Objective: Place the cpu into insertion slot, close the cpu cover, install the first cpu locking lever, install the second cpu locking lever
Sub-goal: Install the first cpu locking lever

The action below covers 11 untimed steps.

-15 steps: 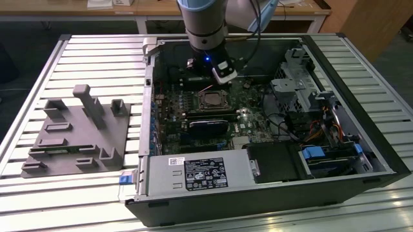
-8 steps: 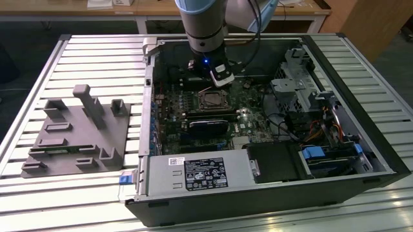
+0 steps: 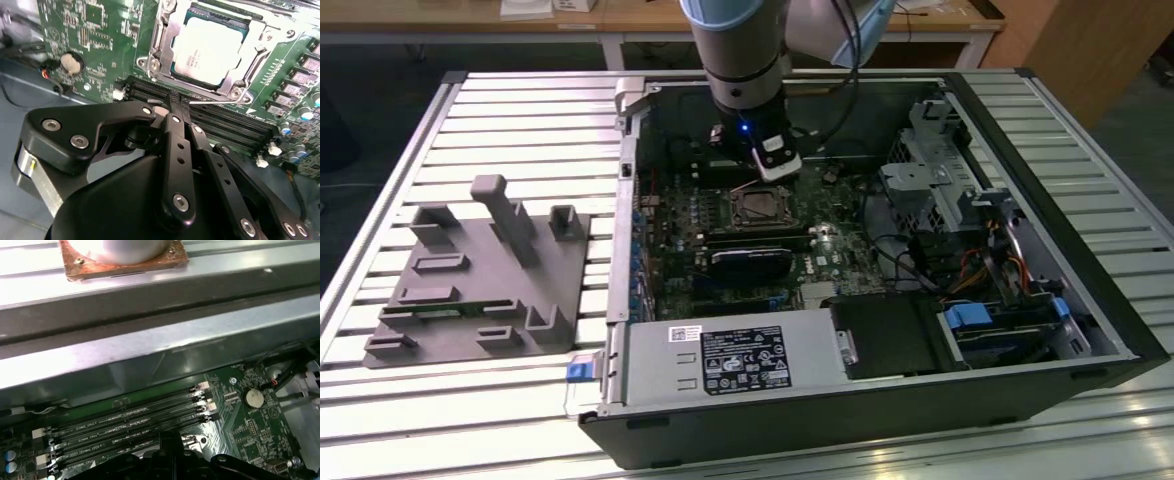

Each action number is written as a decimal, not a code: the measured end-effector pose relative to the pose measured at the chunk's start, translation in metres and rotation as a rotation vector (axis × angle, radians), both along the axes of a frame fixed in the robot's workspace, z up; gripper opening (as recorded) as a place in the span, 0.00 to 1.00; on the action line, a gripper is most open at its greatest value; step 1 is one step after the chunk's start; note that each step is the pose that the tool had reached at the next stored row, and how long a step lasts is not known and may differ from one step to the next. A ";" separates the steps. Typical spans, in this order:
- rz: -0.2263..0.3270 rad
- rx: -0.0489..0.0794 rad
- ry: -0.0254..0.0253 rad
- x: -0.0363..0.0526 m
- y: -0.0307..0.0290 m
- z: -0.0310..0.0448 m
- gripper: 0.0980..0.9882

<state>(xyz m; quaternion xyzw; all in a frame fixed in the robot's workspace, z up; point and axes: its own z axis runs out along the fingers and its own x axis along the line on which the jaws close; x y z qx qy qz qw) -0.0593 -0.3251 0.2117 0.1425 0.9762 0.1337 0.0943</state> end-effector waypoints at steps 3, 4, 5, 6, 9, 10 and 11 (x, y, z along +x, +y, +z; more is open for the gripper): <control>-0.033 0.000 -0.0001 0.0000 0.0001 -0.0008 0.01; -0.040 0.000 -0.0001 0.0000 0.0002 -0.0011 0.01; -0.047 0.000 -0.0001 0.0000 0.0007 -0.0013 0.01; -0.051 0.000 -0.0001 0.0000 0.0015 -0.0014 0.01; -0.060 -0.001 0.0000 0.0000 0.0045 -0.0018 0.01; -0.063 -0.001 -0.0001 0.0000 0.0051 -0.0019 0.01; -0.066 -0.001 -0.0001 -0.0001 0.0053 -0.0021 0.01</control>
